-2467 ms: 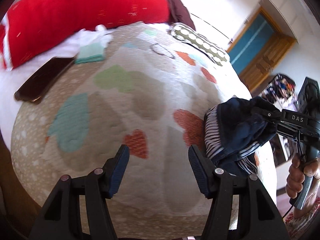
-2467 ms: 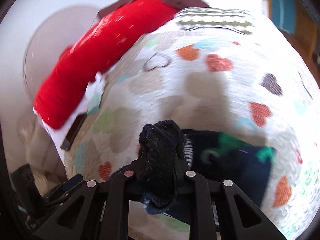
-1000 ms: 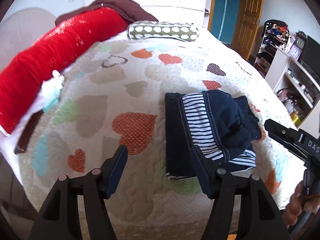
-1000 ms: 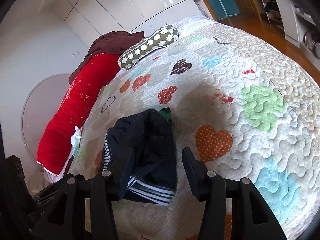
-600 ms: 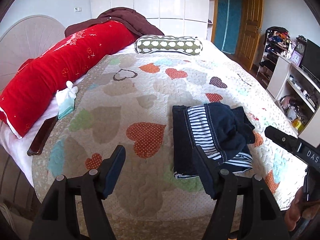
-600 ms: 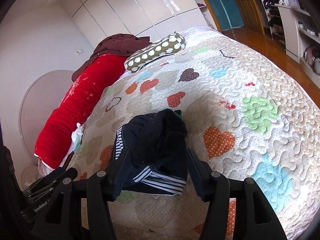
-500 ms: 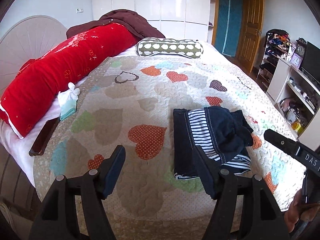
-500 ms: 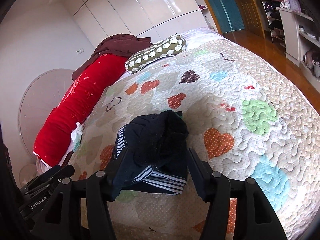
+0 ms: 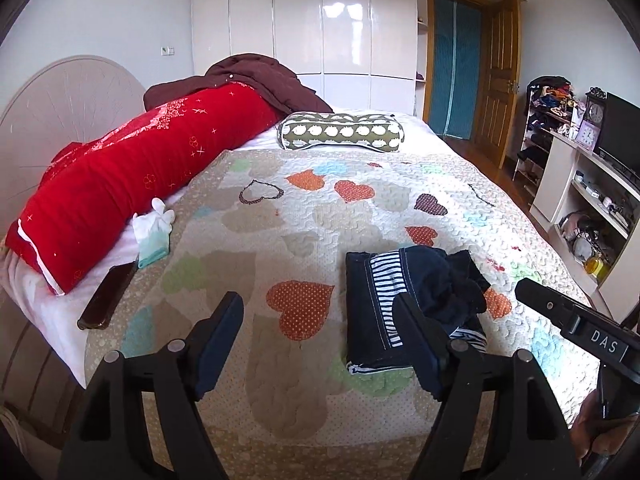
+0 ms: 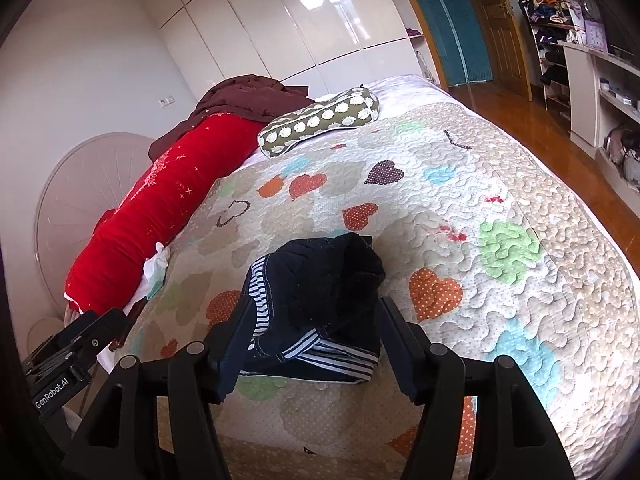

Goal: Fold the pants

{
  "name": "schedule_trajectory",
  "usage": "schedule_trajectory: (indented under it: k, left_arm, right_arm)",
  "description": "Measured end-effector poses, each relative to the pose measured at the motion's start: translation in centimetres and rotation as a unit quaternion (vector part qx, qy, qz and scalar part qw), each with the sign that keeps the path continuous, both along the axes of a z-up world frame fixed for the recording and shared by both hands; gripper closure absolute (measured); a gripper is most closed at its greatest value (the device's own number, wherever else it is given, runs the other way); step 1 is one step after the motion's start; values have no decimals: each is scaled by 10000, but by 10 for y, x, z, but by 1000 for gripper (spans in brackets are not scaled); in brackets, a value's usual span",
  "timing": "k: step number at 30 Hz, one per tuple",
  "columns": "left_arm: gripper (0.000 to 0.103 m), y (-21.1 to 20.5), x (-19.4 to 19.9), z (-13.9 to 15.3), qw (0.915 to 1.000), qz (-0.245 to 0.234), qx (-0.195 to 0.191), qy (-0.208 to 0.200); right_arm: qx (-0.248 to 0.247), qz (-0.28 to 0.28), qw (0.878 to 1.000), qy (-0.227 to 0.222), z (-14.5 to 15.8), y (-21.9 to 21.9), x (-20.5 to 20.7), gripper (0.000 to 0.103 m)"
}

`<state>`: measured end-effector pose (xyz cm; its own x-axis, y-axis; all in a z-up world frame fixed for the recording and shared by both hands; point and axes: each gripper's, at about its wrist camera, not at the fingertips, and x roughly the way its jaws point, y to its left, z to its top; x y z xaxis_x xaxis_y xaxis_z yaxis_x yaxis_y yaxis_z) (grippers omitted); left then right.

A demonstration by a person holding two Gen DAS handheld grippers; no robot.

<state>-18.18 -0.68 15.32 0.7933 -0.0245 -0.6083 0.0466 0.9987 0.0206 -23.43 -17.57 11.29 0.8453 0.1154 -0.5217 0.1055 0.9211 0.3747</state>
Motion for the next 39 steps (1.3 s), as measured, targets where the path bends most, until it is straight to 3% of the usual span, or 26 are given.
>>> schedule_trajectory:
  k: [13, 18, 23, 32, 37, 39]
  left_arm:
    - [27, 5, 6, -4, 9999, 31, -122, 57]
    - [27, 14, 19, -16, 9991, 113, -257, 323]
    - [27, 25, 43, -36, 9945, 1, -602, 855]
    - [27, 28, 119, -88, 9696, -338, -1528, 1883]
    - [27, 18, 158, -114, 9535, -685, -1879, 2257]
    - [27, 14, 170, -127, 9421, -865, -2113, 2458]
  right_arm:
    - [-98, -14, 9999, 111, -1, 0, 4, 35]
    - [33, -54, 9998, 185, -8, -8, 10, 33]
    - [529, -180, 9980, 288, -27, -34, 21, 29]
    - [1897, -130, 9797, 641, -74, -85, 62, 27]
    - [1987, 75, 9765, 830, -88, -88, 88, 27]
    - [2057, 150, 9748, 847, -92, -90, 95, 27]
